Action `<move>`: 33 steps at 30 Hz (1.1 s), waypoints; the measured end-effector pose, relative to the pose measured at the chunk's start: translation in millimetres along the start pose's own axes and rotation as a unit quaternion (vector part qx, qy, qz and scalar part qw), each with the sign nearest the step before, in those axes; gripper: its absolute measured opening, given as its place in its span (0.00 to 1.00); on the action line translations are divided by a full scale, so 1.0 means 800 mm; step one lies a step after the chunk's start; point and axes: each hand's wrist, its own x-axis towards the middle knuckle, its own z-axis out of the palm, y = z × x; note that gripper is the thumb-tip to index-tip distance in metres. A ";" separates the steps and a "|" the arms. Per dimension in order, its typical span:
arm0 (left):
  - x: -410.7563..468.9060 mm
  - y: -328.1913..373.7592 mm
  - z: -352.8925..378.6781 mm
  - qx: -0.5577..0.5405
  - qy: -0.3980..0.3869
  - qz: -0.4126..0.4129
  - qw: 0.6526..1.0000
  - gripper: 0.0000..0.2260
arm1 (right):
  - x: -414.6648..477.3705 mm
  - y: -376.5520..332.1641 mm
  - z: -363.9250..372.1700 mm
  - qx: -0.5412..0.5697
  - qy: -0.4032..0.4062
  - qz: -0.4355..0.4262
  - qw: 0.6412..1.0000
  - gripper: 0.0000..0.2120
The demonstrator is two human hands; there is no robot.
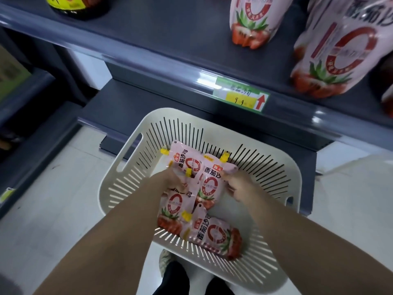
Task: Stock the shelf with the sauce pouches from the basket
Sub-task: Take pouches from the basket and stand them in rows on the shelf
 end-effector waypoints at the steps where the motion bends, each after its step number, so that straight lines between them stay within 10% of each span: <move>1: 0.001 -0.001 -0.001 -0.005 -0.008 -0.004 1.000 0.26 | -0.005 -0.001 0.000 0.000 -0.004 0.000 1.000 0.17; 8: -0.026 0.004 -0.017 -0.014 -0.087 0.030 0.996 0.33 | -0.031 -0.009 0.003 -0.008 -0.012 -0.024 1.000 0.12; 18: -0.146 0.020 -0.071 -0.009 0.086 0.149 0.985 0.21 | -0.155 -0.065 -0.016 -0.094 0.013 -0.249 0.964 0.02; 21: -0.200 0.039 -0.100 -0.072 0.107 0.192 0.973 0.20 | -0.211 -0.106 -0.037 -0.046 -0.021 -0.343 0.938 0.12; 33: -0.375 0.112 -0.191 -0.312 0.179 0.376 0.854 0.12 | -0.345 -0.266 -0.088 0.027 0.037 -0.516 0.855 0.05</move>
